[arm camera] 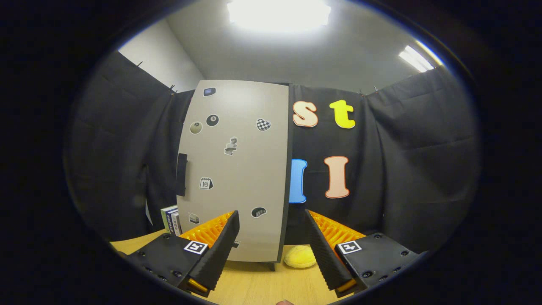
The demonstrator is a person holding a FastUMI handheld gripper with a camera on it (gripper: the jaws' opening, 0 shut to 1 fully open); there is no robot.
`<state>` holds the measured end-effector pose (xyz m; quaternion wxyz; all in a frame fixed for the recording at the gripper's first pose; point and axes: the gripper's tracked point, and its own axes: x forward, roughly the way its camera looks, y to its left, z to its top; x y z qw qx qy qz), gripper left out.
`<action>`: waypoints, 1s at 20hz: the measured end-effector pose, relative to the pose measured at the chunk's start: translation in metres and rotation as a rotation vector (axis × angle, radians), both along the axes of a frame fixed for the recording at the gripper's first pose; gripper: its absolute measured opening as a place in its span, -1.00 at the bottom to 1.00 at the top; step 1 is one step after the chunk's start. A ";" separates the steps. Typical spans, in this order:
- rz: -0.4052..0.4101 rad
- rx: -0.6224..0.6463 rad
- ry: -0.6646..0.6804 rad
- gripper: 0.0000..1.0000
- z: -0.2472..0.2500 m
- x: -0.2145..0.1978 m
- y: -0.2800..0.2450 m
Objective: Open the shoe cabinet door, grab the shoes and put them into the shoe cabinet, then close the shoe cabinet door.
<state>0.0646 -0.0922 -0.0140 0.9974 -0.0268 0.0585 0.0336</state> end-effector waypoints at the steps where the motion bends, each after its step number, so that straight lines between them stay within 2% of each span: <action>1: -0.014 0.000 0.002 0.90 -0.002 -0.005 -0.009; 8: -0.075 0.043 -0.003 0.90 -0.004 -0.023 -0.038; 20: -0.094 0.060 -0.047 0.90 0.010 -0.025 -0.051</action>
